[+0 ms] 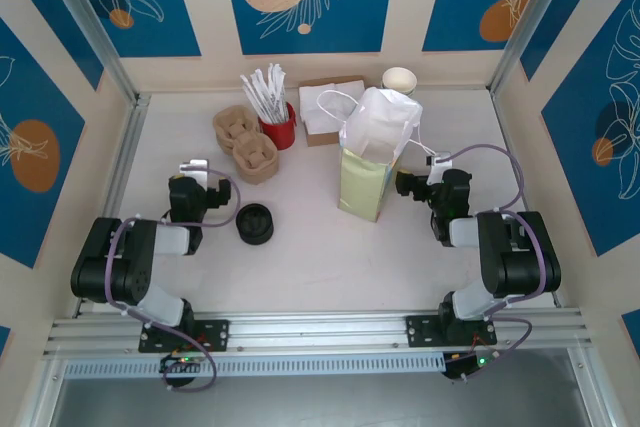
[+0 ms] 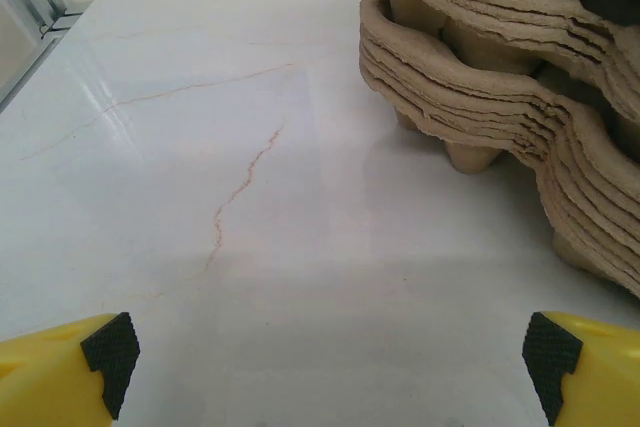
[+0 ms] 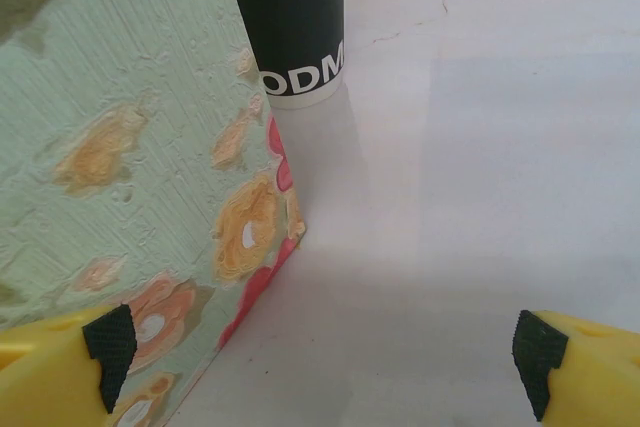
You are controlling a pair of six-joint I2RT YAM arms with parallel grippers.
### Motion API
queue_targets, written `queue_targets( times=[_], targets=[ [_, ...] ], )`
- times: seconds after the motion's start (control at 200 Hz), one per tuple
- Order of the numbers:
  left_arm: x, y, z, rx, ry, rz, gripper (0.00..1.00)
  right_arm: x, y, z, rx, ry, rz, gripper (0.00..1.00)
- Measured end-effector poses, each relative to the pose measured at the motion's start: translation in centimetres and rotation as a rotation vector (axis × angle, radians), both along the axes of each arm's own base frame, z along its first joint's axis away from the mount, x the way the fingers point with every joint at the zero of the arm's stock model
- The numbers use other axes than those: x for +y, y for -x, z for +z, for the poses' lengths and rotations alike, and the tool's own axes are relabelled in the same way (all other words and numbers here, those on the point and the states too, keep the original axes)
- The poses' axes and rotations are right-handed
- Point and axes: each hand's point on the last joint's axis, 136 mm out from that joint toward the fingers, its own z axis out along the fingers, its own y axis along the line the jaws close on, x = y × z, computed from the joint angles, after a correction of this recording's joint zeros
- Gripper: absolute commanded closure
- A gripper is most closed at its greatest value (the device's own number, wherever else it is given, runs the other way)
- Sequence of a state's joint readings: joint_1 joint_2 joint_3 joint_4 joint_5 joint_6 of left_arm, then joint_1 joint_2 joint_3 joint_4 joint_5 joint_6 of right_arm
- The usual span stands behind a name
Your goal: Pack the takeout coffee
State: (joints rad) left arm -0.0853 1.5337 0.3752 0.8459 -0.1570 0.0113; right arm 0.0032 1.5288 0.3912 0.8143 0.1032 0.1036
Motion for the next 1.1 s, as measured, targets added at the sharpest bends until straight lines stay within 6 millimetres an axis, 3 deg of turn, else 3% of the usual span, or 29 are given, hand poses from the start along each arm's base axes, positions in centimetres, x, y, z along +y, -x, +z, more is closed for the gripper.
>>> queue_targets(
  times=[0.575,0.715,0.815,1.1],
  targets=[
    [0.0,0.0,0.0,0.000,0.000,0.000,0.00,0.0,0.0,0.0,0.000,-0.001,0.002,0.01],
    [-0.1,0.4,0.4,0.030,-0.010,-0.013,0.00,-0.9,0.3,0.4,0.010,-0.021,-0.045,0.01],
    [0.2,0.8,3.4,-0.005,-0.012,0.003,0.00,-2.5,0.6,1.9,0.014,-0.027,-0.119,0.01],
    [3.1,2.8,17.1,-0.186,0.087,0.208,0.00,-8.8,0.7,9.1,0.013,-0.097,-0.390,0.01]
  ],
)
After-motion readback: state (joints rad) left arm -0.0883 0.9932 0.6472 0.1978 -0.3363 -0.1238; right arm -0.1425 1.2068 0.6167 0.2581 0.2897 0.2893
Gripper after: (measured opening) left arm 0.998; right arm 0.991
